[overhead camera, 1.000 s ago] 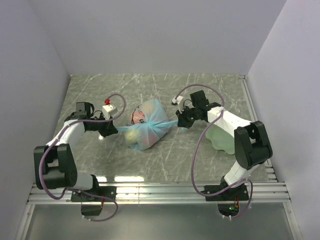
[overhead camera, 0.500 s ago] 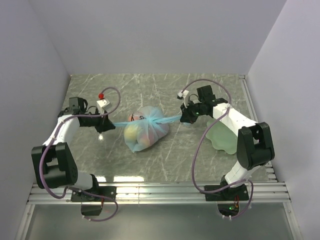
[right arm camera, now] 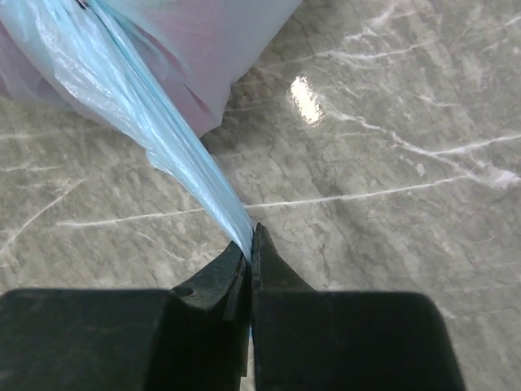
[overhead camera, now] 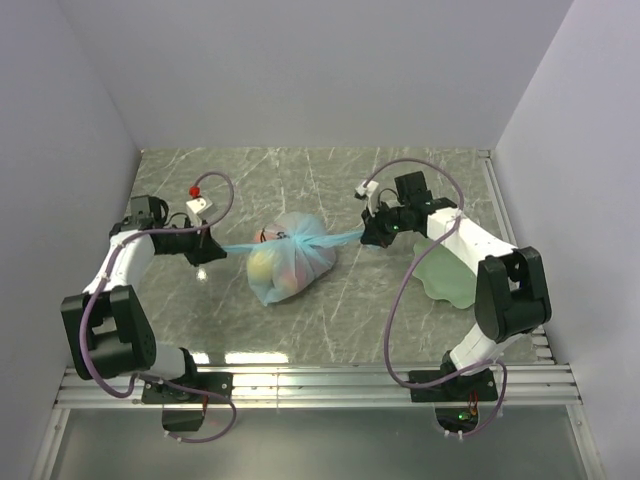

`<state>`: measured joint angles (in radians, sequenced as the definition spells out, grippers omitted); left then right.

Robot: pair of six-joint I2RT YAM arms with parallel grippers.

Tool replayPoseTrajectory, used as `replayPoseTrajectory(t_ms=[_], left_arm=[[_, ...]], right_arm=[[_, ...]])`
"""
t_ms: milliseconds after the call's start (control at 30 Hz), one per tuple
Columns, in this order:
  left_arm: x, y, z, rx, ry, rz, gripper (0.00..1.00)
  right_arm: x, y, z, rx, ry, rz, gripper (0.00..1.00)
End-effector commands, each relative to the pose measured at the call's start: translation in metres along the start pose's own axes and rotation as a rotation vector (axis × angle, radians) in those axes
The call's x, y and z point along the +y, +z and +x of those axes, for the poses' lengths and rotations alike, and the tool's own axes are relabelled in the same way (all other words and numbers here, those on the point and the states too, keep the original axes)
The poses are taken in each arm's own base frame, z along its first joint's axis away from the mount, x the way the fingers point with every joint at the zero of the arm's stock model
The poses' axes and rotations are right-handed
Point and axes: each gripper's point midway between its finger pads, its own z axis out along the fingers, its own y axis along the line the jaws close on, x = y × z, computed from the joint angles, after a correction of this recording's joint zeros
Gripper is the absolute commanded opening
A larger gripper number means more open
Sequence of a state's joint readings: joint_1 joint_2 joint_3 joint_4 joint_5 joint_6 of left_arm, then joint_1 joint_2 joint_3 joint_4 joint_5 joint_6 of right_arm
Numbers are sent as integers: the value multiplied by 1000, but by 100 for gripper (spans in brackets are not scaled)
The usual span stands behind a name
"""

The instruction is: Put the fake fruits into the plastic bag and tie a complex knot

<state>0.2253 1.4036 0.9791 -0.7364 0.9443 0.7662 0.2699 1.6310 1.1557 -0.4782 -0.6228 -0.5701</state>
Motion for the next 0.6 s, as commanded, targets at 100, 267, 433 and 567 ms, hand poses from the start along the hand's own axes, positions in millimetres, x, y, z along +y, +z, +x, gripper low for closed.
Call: replayPoseTrajectory(t_ms=[100, 267, 433, 567], left_arm=[[77, -48, 100, 288, -73, -407, 0], [87, -51, 106, 320, -110, -452, 0], [82, -55, 74, 245, -91, -432, 1], [64, -55, 40, 175, -72, -363, 34]], right_arm=[[-91, -83, 176, 537, 206, 503, 0], [-88, -80, 164, 506, 246, 470, 0], [-81, -77, 127, 406, 267, 393, 0], [-54, -78, 101, 341, 267, 246, 7]])
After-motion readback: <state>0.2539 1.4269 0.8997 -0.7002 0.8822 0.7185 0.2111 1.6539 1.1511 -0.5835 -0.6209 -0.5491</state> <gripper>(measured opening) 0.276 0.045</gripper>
